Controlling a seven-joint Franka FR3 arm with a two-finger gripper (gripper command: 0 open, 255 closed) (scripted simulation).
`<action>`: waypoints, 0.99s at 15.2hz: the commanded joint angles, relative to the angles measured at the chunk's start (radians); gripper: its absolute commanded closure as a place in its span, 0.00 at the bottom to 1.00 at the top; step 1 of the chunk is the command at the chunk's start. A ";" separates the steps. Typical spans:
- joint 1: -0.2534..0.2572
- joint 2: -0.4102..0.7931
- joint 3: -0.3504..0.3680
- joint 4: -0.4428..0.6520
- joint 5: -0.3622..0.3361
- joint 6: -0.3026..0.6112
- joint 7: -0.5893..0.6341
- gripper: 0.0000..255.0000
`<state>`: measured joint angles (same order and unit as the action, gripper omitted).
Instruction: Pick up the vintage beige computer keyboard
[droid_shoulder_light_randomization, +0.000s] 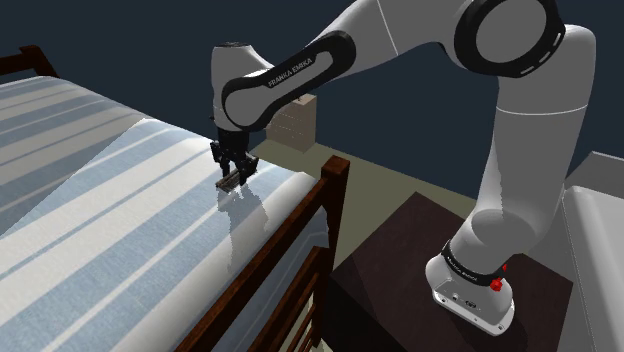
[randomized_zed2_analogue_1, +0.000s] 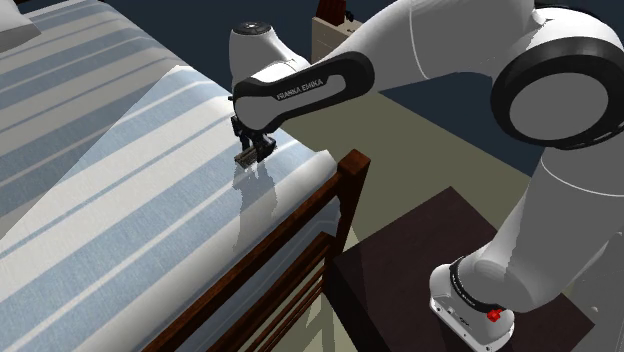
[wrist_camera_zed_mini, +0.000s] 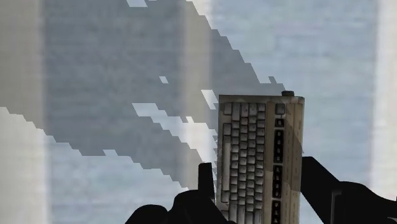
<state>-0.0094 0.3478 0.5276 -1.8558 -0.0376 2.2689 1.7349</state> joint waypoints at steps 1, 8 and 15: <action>0.000 0.003 -0.001 0.001 -0.001 -0.001 0.000 1.00; -0.009 -0.039 0.010 0.044 0.022 -0.082 -0.006 1.00; -0.015 -0.072 0.018 0.099 0.039 -0.166 -0.009 1.00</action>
<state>-0.0223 0.2807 0.5443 -1.7636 -0.0016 2.1152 1.7278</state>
